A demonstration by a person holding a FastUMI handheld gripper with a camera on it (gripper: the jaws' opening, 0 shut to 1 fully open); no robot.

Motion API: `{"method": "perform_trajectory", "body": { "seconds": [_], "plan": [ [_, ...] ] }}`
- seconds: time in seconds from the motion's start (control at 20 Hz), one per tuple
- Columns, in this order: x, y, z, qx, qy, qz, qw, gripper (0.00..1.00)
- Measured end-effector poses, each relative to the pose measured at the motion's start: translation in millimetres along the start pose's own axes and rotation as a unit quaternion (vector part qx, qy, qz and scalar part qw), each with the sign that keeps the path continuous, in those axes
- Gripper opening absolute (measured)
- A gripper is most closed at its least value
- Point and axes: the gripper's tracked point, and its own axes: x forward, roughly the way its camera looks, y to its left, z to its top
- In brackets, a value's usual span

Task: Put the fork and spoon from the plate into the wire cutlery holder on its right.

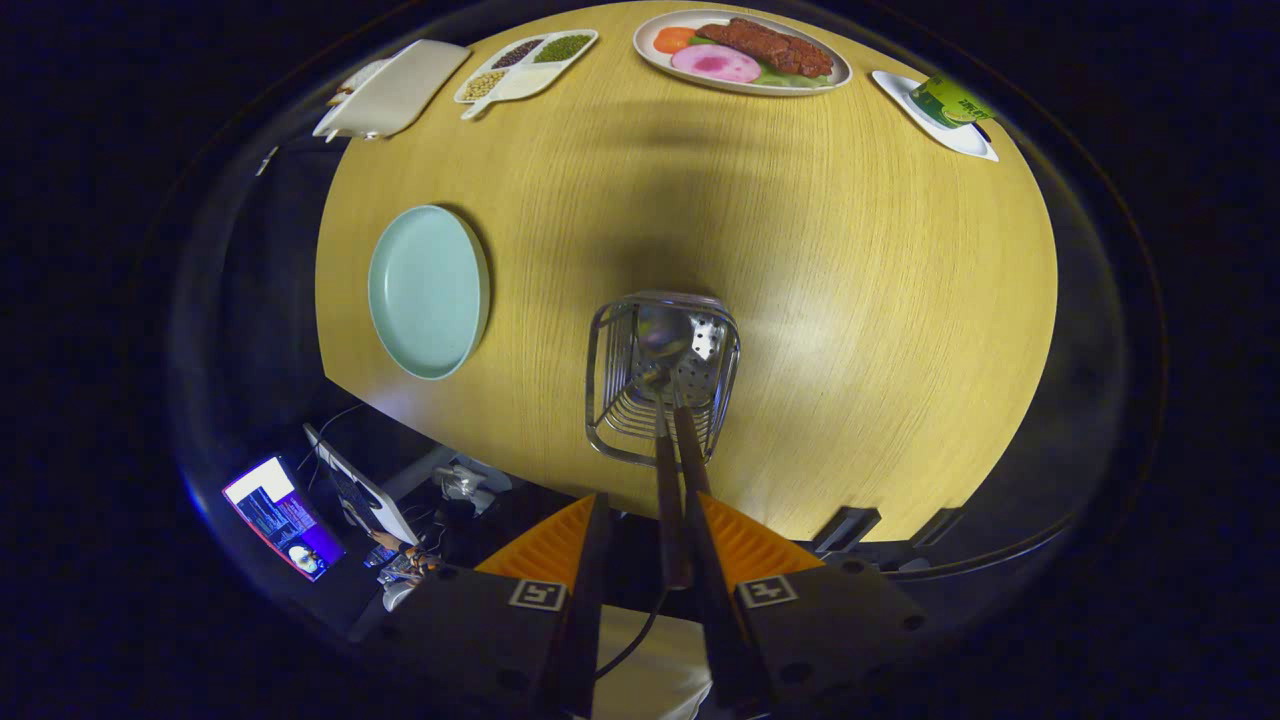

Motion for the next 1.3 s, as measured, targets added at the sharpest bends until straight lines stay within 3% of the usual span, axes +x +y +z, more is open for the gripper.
{"method": "perform_trajectory", "body": {
  "seconds": [0.05, 0.15, 0.2, 0.35, 0.55, 0.75, 1.1, 1.3],
  "plan": [
    [-8, 3, 4, -0.005, -0.017, 0.006, 1.000, 0.56],
    [-29, 8, 8, -0.010, -0.067, 0.014, 0.998, 0.93],
    [-40, 11, 12, -0.010, -0.095, 0.017, 0.995, 1.00],
    [-83, 20, 19, -0.005, -0.192, 0.031, 0.981, 0.99],
    [-148, 24, 23, -0.002, -0.339, 0.034, 0.940, 0.99],
    [-226, 22, 24, -0.017, -0.483, 0.008, 0.875, 0.99],
    [-364, 15, -4, -0.015, -0.692, -0.032, 0.721, 0.99],
    [-411, 1, -23, 0.010, -0.762, -0.042, 0.646, 0.99]
  ]
}}
